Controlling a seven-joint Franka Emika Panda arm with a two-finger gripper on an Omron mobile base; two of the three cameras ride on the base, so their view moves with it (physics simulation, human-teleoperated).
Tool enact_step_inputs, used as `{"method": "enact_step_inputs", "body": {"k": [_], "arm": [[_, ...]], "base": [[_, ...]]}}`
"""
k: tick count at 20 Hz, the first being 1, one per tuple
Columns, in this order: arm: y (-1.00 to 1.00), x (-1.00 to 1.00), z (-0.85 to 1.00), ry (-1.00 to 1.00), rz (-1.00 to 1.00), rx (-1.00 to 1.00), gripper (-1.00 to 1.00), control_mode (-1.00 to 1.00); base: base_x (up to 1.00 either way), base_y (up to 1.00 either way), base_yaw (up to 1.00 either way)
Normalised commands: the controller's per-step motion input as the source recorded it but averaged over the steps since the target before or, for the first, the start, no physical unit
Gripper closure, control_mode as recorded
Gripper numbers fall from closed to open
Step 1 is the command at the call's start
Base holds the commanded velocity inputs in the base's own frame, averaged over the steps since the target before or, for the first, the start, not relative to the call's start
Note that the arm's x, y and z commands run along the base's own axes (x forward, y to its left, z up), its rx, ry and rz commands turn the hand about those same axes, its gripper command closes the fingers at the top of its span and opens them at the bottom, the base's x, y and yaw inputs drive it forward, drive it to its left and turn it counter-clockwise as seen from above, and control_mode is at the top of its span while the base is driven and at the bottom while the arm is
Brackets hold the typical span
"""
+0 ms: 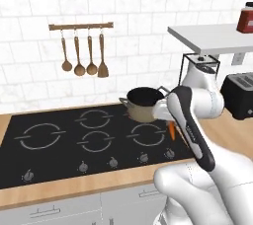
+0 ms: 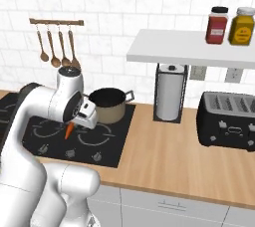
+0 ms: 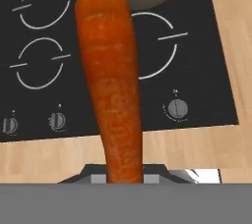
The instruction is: Put the carrot and corn in the pot. Retrieve the spatula and lightly stir the vegetables in the pot.
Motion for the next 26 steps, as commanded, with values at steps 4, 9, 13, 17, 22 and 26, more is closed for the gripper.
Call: {"method": "enact_step_inputs", "body": {"k": [4, 9, 13, 17, 22, 26], "arm": [[-0.18, 0.89, 0.47, -0.20, 0.00, 0.00, 1.00, -1.00], [-0.01, 1.00, 0.18, -0.13, 0.00, 0.00, 1.00, -1.00], [0.00, 1.00, 0.00, -0.02, 0.00, -0.01, 1.00, -1.00], [0.00, 1.00, -0.11, 0.00, 0.00, -0.03, 1.00, -1.00], [0.00, 1.00, -0.39, 0.05, -0.02, -0.07, 1.00, -1.00], [0.00, 0.99, -0.44, 0.06, -0.03, -0.02, 1.00, -1.00]], "base": [[0.00, 0.00, 0.00], [0.00, 0.00, 0.00], [0.00, 0.00, 0.00], [0.00, 0.00, 0.00], [0.00, 0.00, 0.00], [0.00, 0.00, 0.00]]}}
